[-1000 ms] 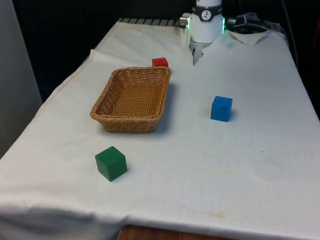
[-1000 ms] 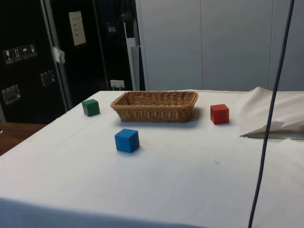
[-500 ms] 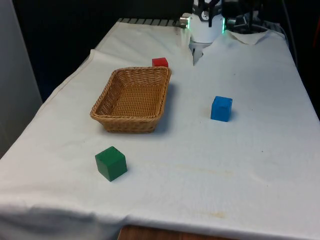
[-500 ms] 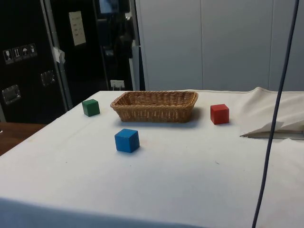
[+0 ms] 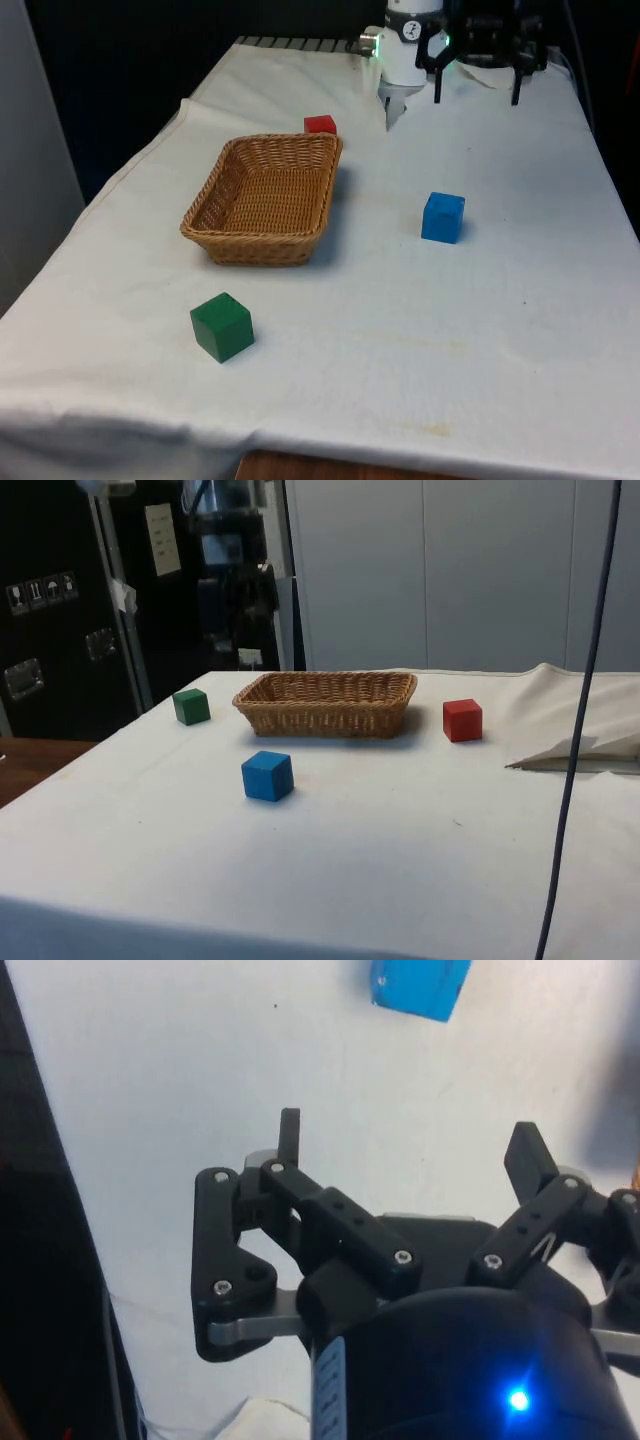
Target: Pick up exactly two blocks and place them into the basket.
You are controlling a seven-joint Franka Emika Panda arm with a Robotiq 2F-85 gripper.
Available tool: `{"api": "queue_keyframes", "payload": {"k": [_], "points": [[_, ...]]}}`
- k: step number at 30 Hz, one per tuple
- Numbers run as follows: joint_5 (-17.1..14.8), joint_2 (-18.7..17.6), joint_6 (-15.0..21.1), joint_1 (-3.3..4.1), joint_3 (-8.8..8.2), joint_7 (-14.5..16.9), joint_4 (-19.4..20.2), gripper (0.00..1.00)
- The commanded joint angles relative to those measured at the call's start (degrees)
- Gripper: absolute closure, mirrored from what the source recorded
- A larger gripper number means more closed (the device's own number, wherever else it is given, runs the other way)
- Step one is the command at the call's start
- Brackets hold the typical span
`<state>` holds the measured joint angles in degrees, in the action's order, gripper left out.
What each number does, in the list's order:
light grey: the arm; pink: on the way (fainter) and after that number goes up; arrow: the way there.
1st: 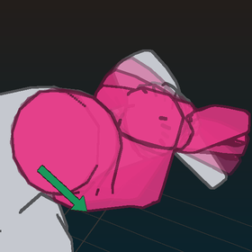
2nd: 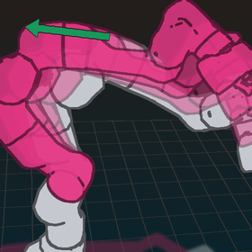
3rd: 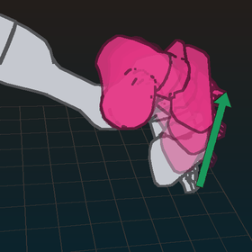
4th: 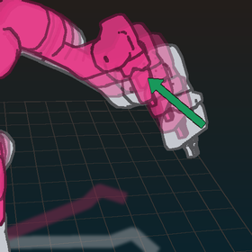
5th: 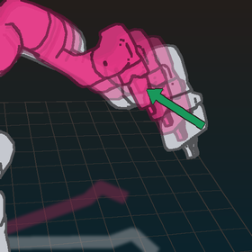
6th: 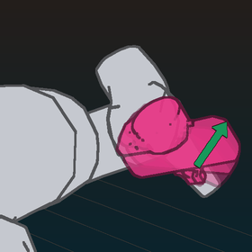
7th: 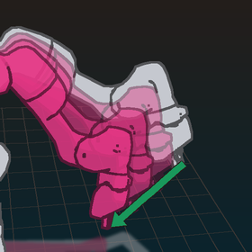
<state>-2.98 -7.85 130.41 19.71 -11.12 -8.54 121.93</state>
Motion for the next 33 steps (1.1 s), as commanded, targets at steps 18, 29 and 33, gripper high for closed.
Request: {"api": "queue_keyframes", "payload": {"k": [18, 29, 33], "points": [[-1.60, -8.37, 7.56, -0.17, 1.72, -3.04, -0.29, 0.00], [-4.53, -11.40, 12.95, -1.55, 0.06, 2.29, 1.38, 0.00], [-5.96, -12.49, 15.07, -1.38, -0.29, 4.01, 1.89, 0.00]]}}
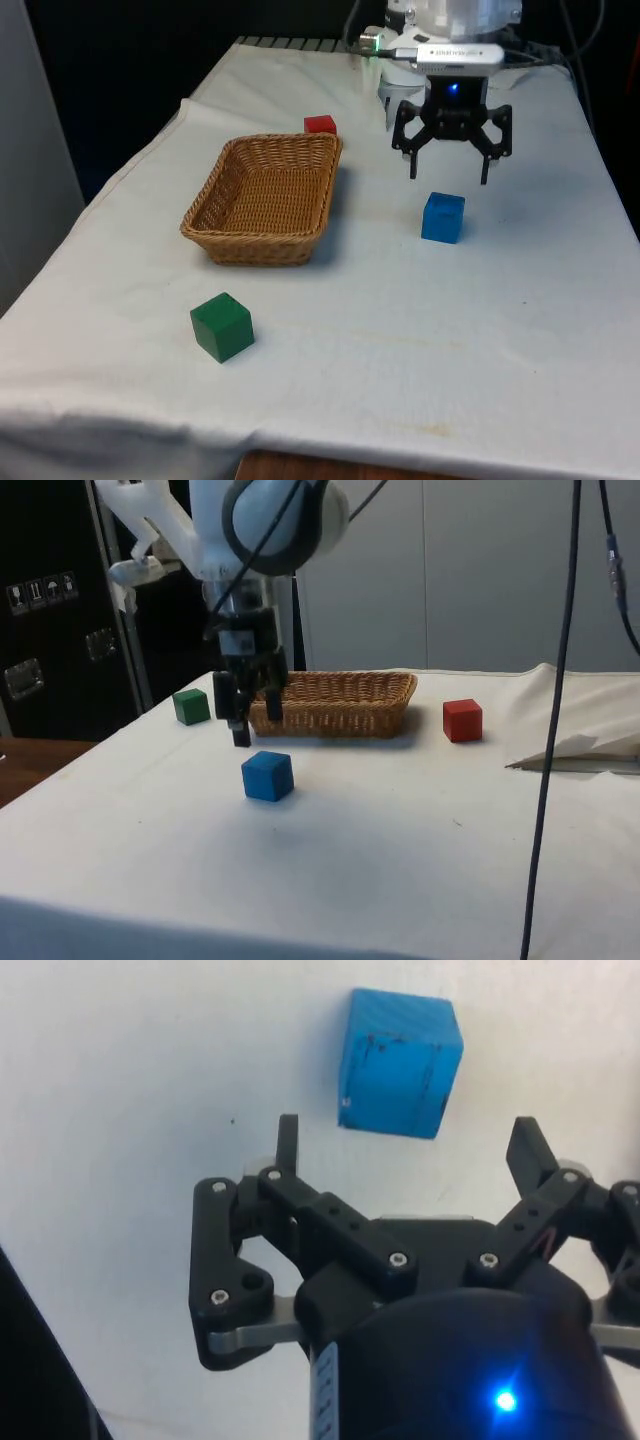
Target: Pick up exactly two blocks and place them into the basket.
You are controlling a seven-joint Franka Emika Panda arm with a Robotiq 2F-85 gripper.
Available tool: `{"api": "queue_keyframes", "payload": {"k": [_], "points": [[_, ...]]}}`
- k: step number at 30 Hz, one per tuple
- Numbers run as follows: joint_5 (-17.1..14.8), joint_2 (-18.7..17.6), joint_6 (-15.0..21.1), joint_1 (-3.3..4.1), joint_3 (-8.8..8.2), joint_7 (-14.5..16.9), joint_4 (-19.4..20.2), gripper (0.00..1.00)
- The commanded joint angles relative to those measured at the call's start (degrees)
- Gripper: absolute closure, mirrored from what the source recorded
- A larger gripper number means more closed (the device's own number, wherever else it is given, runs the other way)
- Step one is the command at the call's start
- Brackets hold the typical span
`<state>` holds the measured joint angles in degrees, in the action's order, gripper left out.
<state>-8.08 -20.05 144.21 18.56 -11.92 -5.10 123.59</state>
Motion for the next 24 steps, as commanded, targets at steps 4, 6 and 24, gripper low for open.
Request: {"api": "queue_keyframes", "payload": {"k": [4, 6, 24], "points": [[-1.32, -1.49, 3.44, -0.23, 0.86, 1.03, 0.69, 0.00], [-1.38, -2.35, 5.04, -0.06, 1.20, 0.74, 0.86, 0.00], [-0.86, -7.51, 11.46, 0.40, 2.52, -0.63, 0.74, 0.00]]}}
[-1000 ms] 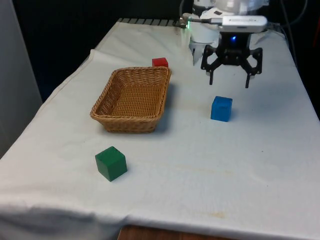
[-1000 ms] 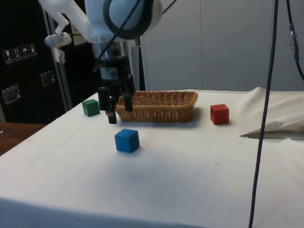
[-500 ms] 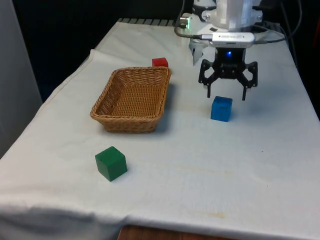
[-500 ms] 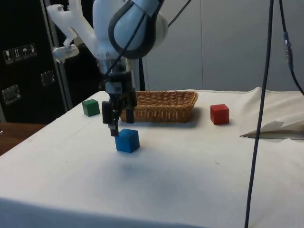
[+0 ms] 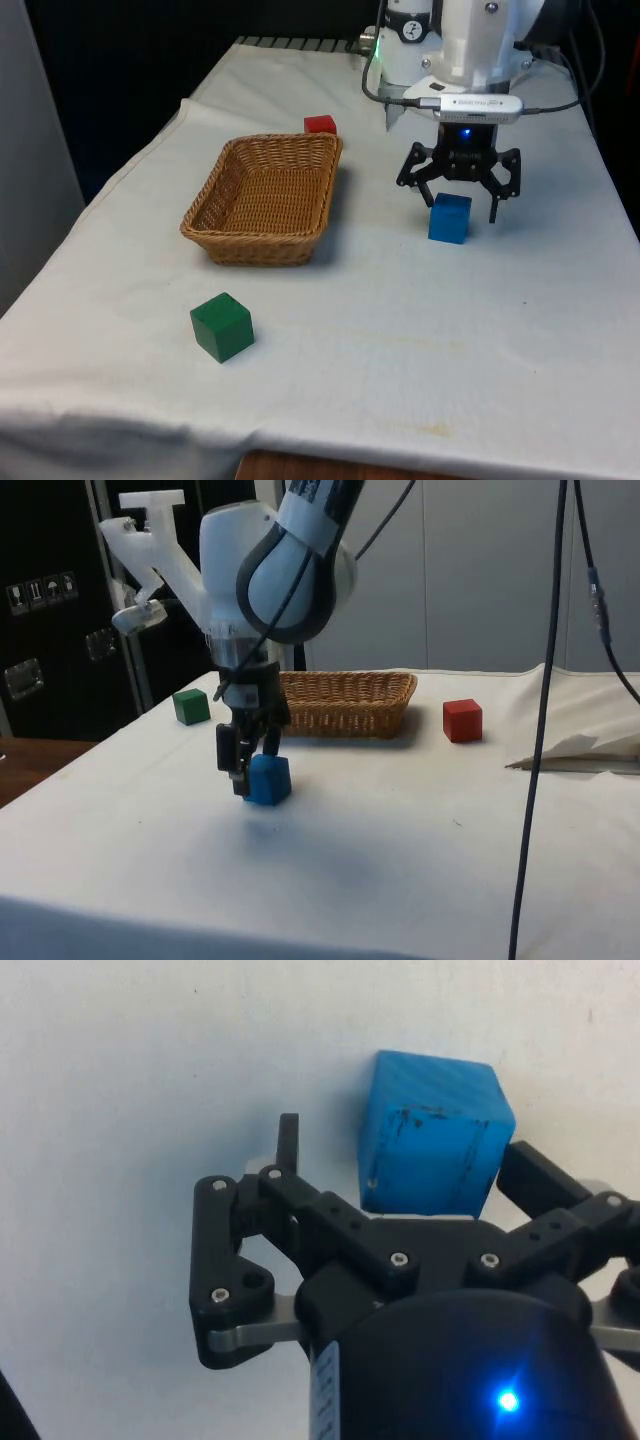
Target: Pick up exactly two blocks and place them into the basket.
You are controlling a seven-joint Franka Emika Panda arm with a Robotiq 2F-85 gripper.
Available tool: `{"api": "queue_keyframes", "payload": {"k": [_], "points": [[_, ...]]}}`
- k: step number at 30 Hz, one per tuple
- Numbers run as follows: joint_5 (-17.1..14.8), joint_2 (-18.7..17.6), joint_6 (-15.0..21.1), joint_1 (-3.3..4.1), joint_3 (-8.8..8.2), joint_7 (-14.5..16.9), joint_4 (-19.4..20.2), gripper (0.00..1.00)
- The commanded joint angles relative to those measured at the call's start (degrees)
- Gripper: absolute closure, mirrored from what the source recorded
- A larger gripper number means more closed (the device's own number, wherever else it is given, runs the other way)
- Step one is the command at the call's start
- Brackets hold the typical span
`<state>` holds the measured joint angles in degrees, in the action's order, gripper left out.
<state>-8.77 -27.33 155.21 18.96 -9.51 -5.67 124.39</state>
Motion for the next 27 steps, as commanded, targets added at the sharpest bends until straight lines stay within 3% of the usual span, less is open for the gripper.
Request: {"api": "queue_keyframes", "payload": {"k": [1, 12, 20, 21, 22, 27], "points": [[-0.17, -0.34, 0.52, 0.00, 0.11, -0.06, -0.06, 0.00], [0.00, -0.29, 0.06, 0.00, -0.06, 0.06, -0.11, 0.00], [0.57, 3.72, -3.15, 0.46, -0.40, -0.46, 0.34, 0.00], [0.11, 3.55, -3.04, 0.06, -0.06, 0.06, 0.17, 0.00], [0.52, 4.01, -3.44, 0.40, -0.29, -0.40, 0.34, 0.00], [0.06, 2.92, -2.81, 0.17, 0.06, 0.00, 0.23, 0.00]]}}
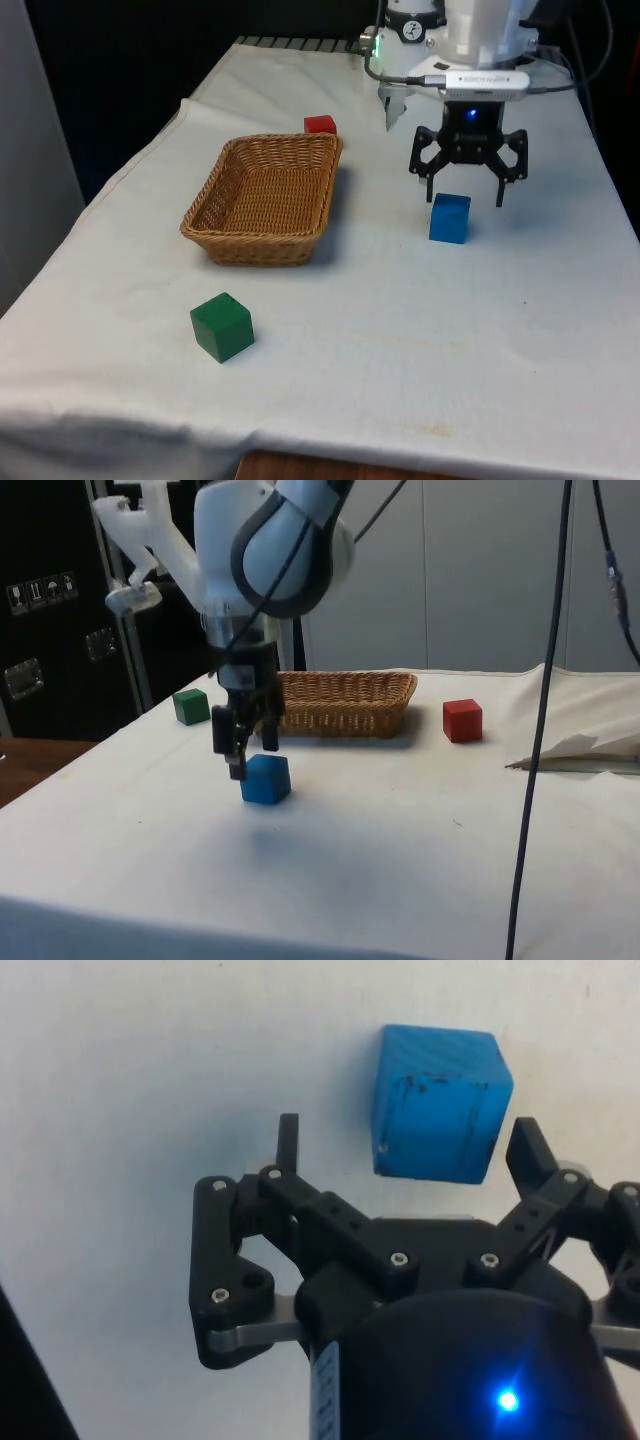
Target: Pick up exactly two blocks and place them into the basket.
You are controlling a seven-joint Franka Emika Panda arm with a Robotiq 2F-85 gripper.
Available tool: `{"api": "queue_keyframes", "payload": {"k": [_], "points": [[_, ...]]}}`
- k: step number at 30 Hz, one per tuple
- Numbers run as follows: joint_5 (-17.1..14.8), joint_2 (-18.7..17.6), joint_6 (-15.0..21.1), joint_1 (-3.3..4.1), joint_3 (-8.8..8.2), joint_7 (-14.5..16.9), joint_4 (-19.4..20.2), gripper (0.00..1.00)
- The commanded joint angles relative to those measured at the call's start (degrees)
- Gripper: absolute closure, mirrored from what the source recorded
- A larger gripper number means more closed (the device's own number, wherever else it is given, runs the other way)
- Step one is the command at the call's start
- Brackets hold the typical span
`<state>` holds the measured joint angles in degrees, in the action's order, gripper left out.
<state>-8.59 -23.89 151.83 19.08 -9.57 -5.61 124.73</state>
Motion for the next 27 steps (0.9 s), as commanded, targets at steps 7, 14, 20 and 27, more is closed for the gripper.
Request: {"api": "queue_keyframes", "payload": {"k": [7, 14, 20, 27], "points": [[-0.11, -3.15, 2.12, 0.06, 0.23, -0.11, -0.57, 0.00], [0.06, -4.35, 2.64, 0.29, 0.17, -0.34, -0.92, 0.00], [-0.06, -4.64, 2.41, 0.23, 0.23, -0.06, -0.97, 0.70], [0.00, -5.16, 2.92, 0.46, 0.17, -0.40, -1.26, 1.00]]}}
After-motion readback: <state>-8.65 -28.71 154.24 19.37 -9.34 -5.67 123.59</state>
